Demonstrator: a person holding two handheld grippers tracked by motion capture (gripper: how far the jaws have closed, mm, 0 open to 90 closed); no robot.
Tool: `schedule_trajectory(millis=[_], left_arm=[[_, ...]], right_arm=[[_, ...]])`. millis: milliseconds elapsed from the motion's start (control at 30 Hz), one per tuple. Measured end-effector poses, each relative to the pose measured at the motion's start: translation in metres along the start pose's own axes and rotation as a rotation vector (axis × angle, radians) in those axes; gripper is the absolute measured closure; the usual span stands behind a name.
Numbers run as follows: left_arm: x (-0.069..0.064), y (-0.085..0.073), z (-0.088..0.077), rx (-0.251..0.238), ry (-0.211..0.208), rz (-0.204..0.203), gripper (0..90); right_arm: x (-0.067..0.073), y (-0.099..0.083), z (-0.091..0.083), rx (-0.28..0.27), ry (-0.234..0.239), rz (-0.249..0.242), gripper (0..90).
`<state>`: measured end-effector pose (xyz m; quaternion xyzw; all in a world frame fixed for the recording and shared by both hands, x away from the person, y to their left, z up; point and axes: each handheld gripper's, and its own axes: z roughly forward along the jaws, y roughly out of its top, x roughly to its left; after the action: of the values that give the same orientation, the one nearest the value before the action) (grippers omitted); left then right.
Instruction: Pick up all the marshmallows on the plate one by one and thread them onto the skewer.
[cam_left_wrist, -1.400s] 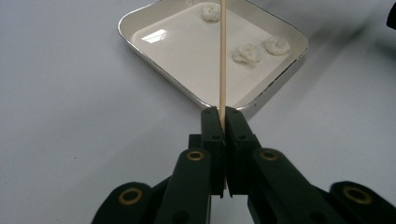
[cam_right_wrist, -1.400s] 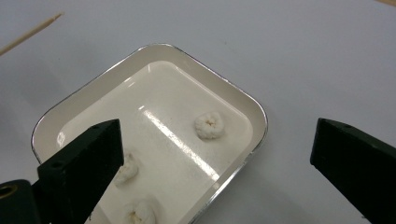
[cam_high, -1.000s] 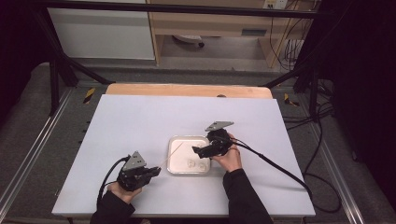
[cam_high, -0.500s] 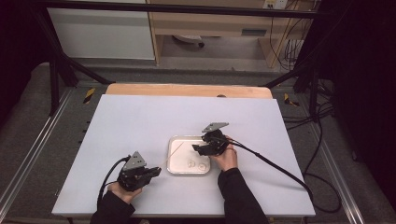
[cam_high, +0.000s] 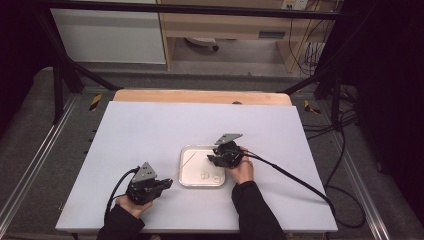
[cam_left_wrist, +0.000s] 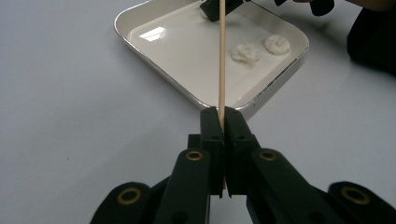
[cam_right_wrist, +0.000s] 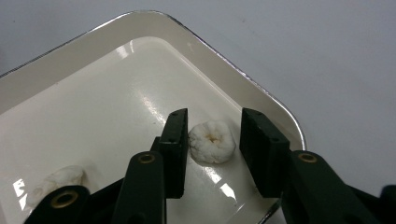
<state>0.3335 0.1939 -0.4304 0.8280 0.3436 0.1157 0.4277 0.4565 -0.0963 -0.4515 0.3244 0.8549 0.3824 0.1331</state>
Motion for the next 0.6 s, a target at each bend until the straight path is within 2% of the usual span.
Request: schedule_trajectory(millis=[200, 267, 300, 333, 500, 600], left_arm=[[-0.001, 0.0, 0.0, -0.002, -0.002, 0.005, 88.1], [-0.001, 0.0, -0.001, -0.007, -0.003, 0.004, 88.2], [-0.002, 0.0, -0.001, -0.008, -0.002, 0.004, 88.1], [-0.002, 0.0, -0.001, -0.01, -0.002, 0.003, 88.1], [-0.003, 0.001, -0.001, -0.017, -0.002, 0.005, 88.1], [-0.004, 0.001, -0.001, -0.023, -0.007, 0.009, 88.2]], right_arm=[[-0.001, 0.001, -0.002, -0.01, 0.007, 0.028, 69.5], [-0.001, 0.003, -0.006, -0.011, 0.031, 0.057, 69.7], [-0.001, 0.006, -0.012, -0.025, 0.051, 0.074, 69.7], [-0.001, 0.006, -0.012, -0.025, 0.051, 0.074, 69.7], [0.001, 0.011, -0.033, -0.077, 0.098, 0.11, 69.7], [0.002, 0.012, -0.051, -0.127, 0.15, 0.156, 69.7]])
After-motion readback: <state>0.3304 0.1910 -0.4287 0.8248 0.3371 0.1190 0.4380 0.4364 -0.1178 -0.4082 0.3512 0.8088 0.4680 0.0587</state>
